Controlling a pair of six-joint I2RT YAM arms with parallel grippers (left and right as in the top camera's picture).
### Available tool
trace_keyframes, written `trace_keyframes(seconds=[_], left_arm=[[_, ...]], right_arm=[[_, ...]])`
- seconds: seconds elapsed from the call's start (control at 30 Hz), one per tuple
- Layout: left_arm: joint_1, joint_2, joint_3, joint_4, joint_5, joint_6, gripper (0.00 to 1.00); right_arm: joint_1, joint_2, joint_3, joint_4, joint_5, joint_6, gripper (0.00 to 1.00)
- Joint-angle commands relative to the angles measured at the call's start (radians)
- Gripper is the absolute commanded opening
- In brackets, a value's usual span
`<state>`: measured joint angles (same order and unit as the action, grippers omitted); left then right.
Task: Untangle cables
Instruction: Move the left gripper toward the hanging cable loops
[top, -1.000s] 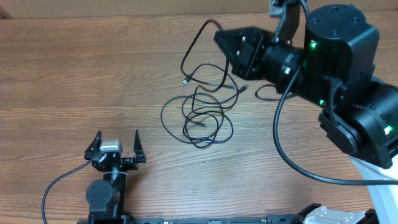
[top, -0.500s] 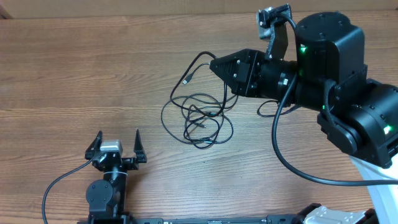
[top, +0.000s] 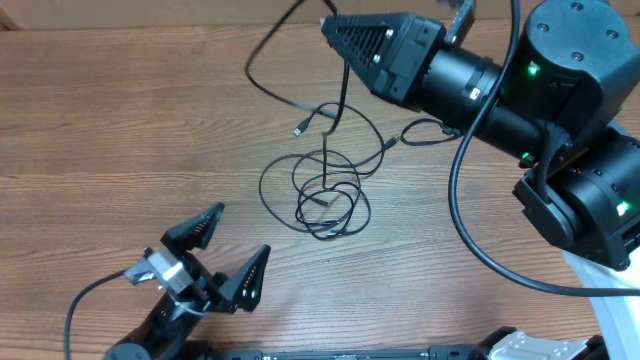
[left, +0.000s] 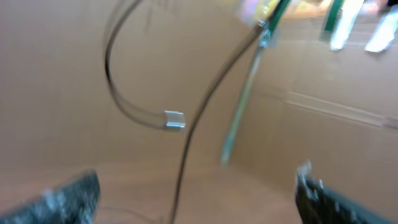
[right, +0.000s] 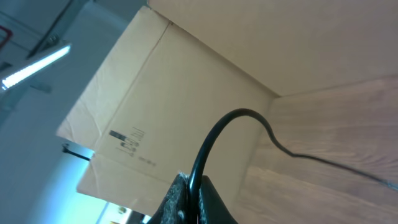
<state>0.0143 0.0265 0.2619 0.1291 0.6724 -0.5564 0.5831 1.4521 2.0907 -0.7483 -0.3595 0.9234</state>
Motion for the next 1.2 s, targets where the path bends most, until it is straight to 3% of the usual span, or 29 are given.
trace_keyframes(seconds=[0.0,0.3,0.43,0.57,0.7,0.77,0.87,1.07,1.17], left_arm=[[-0.002,0.119,0.266,-0.274,0.094,0.197,0.99],[-0.002,0.53,0.78,-0.991,0.114,0.375,1.0],[-0.002,0.665,0.893,-1.194,0.116,0.422,1.0],[-0.002,0.742,0.896,-1.203,0.133,0.397,0.99],[-0.002,0.818,0.896,-1.297,0.215,0.192,1.0],[-0.002,0.847,0.896,-1.323,0.216,0.144,1.0],[-0.003,0.889,0.896,-1.34,0.213,0.16,1.0],[-0.068,0.932,0.894,-1.374,0.218,0.347,0.98],[-0.118,0.941,0.888,-1.366,0.192,0.351,0.97]], right_arm=[[-0.003,-0.01,0.009,0.016,0.014,0.102,0.04],[-0.003,0.004,0.009,0.037,0.026,0.101,0.04],[-0.003,0.015,0.009,0.044,0.044,0.098,0.04],[-0.003,0.027,0.009,0.045,0.044,0.101,0.04],[-0.003,0.031,0.009,0.051,0.044,0.102,0.04],[-0.003,0.031,0.009,0.052,0.044,0.103,0.04],[-0.003,0.031,0.009,0.051,0.043,0.125,0.04],[-0.003,0.031,0.009,0.079,0.045,0.125,0.04],[-0.003,0.031,0.009,0.094,0.048,0.125,0.04]])
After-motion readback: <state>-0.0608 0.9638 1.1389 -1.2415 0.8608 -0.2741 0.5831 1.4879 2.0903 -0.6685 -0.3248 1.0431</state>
